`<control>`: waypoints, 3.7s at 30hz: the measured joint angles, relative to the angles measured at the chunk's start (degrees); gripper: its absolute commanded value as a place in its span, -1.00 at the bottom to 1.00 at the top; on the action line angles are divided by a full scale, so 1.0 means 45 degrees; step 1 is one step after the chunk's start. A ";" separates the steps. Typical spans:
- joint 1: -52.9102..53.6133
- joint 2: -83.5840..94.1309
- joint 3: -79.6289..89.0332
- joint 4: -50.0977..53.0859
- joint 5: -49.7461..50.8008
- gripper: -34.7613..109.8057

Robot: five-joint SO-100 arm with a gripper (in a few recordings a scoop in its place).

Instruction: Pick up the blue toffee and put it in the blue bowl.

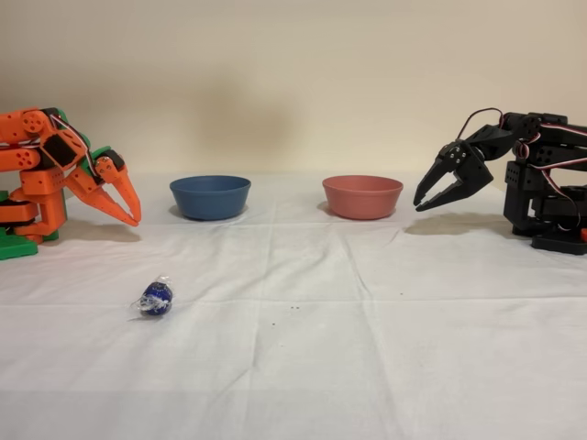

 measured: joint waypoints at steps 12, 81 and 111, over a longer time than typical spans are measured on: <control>0.0273 0.0020 0.0000 0.0234 0.0137 -0.52; 0.9121 -2.1738 -1.9316 0.2207 -0.1777 -0.11; 0.9336 -2.8027 -2.3535 0.1445 -0.2637 -0.06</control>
